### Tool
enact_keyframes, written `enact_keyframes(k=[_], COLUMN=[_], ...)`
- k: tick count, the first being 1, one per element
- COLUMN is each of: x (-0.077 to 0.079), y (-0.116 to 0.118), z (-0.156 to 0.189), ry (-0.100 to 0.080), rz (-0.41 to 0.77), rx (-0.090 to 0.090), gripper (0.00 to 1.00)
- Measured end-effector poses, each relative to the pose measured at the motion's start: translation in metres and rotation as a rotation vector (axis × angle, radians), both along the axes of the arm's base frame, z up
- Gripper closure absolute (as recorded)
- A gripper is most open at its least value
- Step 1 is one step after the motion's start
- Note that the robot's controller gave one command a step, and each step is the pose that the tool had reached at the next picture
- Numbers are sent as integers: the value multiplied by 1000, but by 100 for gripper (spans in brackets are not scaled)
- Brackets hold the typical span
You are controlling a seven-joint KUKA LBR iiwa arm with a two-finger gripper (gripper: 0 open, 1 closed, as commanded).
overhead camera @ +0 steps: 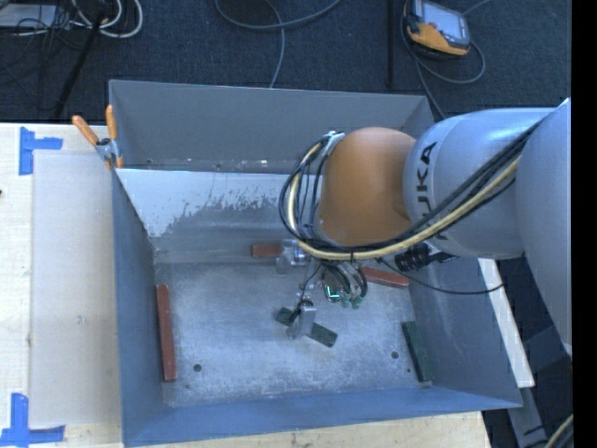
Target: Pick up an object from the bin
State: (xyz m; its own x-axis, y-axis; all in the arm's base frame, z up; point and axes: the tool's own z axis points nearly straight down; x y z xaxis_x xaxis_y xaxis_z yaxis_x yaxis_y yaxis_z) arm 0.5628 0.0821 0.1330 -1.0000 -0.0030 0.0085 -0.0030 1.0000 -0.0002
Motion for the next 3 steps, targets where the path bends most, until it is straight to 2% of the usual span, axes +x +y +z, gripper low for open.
enact_keyframes(k=[1,2,3], x=[-15,-13,-8], y=[-56,-52,-65], z=[-68,-63,84], ry=[0,-8,-17], rz=[15,16,-13], rx=[-3,1,0], gripper=[0,100,100])
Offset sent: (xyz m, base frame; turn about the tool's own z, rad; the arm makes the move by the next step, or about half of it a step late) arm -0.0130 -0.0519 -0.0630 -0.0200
